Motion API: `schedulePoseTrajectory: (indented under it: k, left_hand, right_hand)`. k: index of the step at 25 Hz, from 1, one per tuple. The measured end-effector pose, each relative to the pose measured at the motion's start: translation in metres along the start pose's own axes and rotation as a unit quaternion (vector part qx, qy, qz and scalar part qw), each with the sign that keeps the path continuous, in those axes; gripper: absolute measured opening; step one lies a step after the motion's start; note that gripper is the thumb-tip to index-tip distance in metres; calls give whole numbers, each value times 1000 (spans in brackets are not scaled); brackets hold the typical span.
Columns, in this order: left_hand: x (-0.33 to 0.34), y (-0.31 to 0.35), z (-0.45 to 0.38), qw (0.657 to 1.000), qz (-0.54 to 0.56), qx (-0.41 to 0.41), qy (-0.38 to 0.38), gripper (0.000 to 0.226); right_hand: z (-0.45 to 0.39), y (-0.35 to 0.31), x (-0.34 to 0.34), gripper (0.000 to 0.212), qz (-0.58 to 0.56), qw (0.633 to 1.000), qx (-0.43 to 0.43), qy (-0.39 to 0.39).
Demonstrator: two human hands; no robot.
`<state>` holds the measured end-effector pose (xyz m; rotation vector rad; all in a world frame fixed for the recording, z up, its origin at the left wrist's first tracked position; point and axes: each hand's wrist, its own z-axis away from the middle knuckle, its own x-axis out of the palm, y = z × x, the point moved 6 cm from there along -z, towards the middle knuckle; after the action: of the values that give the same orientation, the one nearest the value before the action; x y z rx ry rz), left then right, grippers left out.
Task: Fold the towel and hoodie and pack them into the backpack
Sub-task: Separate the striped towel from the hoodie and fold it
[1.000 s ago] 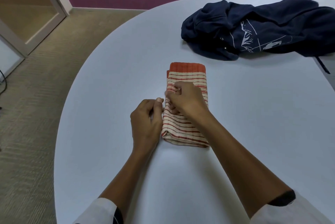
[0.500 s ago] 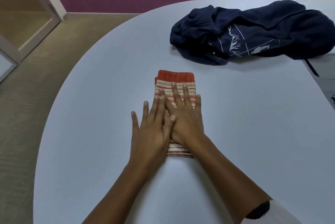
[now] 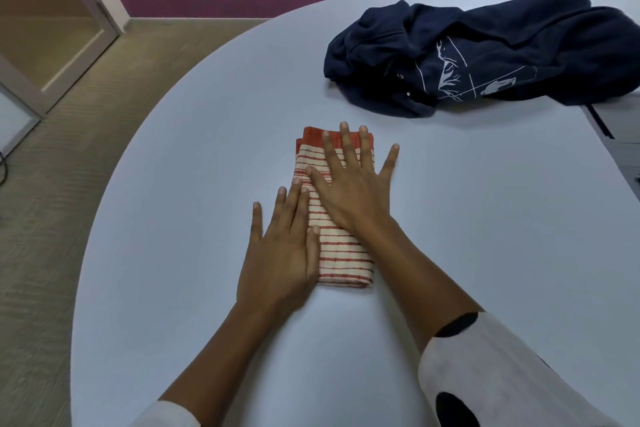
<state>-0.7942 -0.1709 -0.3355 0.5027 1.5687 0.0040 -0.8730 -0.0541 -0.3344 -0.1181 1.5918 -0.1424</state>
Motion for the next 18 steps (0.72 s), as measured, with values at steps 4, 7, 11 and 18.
schedulePoseTrajectory:
  k: [4, 7, 11, 18]
  left_hand:
    - [-2, 2, 0, 1000, -6, -1, 15, 68]
    - [1, 6, 1, 999, -11, 39, -36, 73]
    - [-14, 17, 13, 964, -148, 217, -47, 65]
    - [-11, 92, 77, 996, -52, 75, 8, 55]
  right_hand:
    - [47, 8, 2, 76, -9, 1000, 17, -20]
    - [74, 12, -8, 74, -8, 998, 39, -38]
    - [136, 18, -31, 82, 21, 991, 124, -36]
    - [189, 54, -54, 57, 2, 989, 109, 102]
